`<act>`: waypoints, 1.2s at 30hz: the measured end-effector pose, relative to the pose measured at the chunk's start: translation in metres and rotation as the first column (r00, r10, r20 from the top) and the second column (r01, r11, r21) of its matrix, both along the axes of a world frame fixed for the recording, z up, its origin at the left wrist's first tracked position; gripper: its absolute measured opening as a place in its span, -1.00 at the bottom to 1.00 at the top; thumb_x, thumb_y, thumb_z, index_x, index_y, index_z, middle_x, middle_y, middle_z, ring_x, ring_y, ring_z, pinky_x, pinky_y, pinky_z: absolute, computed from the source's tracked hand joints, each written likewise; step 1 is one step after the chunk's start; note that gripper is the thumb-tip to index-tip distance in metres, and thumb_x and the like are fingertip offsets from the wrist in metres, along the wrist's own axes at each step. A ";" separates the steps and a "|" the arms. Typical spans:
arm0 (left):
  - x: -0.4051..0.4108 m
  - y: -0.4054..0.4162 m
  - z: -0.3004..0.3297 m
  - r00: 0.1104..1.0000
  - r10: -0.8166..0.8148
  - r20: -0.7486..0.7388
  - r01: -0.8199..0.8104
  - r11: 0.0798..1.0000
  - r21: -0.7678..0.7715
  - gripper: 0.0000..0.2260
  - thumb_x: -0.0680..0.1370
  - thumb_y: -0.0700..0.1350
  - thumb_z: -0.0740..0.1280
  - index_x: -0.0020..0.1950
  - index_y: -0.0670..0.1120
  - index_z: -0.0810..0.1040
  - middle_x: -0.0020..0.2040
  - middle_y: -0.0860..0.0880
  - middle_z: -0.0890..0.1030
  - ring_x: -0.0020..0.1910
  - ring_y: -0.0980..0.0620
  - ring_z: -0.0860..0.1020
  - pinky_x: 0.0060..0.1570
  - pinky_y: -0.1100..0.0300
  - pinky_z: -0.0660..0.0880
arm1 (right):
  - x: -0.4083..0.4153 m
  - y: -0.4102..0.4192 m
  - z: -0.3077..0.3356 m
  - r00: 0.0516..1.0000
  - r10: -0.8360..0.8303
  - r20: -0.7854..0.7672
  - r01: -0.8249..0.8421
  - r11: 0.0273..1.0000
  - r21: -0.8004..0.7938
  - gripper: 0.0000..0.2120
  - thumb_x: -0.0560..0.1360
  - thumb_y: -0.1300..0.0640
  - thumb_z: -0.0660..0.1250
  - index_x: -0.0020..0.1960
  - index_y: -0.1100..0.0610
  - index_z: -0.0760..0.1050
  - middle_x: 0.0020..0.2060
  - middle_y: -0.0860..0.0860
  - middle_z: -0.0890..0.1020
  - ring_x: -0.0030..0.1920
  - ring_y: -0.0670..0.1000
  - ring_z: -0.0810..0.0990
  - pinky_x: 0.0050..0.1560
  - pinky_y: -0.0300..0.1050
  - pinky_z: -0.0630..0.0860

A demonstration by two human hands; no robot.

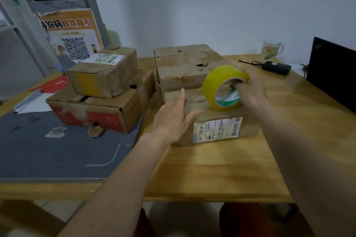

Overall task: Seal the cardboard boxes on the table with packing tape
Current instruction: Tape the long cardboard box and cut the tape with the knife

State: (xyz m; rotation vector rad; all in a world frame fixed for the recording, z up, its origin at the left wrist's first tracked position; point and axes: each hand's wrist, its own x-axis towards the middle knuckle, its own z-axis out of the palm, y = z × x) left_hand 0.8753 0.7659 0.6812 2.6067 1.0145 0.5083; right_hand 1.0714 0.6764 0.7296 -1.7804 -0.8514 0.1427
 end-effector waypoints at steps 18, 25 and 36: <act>0.045 -0.024 0.012 0.975 0.221 -0.018 -0.217 0.968 0.125 -0.74 0.68 0.05 0.10 0.18 -0.08 0.45 0.18 -0.13 0.59 0.19 -0.16 0.50 0.19 -0.03 0.36 | 0.040 -0.025 0.012 0.987 -0.051 0.153 0.051 0.999 0.004 -0.52 0.48 0.46 0.24 0.31 0.09 0.50 0.13 0.01 0.51 0.12 -0.02 0.42 0.07 -0.20 0.34; 0.058 -0.033 0.025 0.964 0.216 0.156 -0.207 0.975 -0.077 -0.84 0.56 -0.06 0.32 -0.19 0.06 0.40 -0.17 0.09 0.53 0.01 -0.09 0.54 0.19 -0.12 0.43 | 0.040 -0.026 0.007 0.985 -0.078 0.155 0.070 0.996 0.057 -0.55 0.48 0.43 0.28 0.30 0.11 0.51 0.25 0.02 0.52 0.26 0.02 0.43 0.25 -0.15 0.37; 0.065 -0.030 0.012 0.906 0.115 0.408 -0.058 0.987 -0.150 -0.71 0.54 0.05 0.42 -0.31 0.09 0.39 -0.33 0.15 0.52 -0.23 0.21 0.49 0.18 -0.17 0.46 | 0.039 -0.018 -0.015 0.985 -0.139 -0.103 0.158 0.968 0.198 -0.71 0.53 0.30 0.30 -0.22 -0.07 0.43 -0.32 -0.14 0.53 -0.38 -0.38 0.51 -0.43 -0.53 0.35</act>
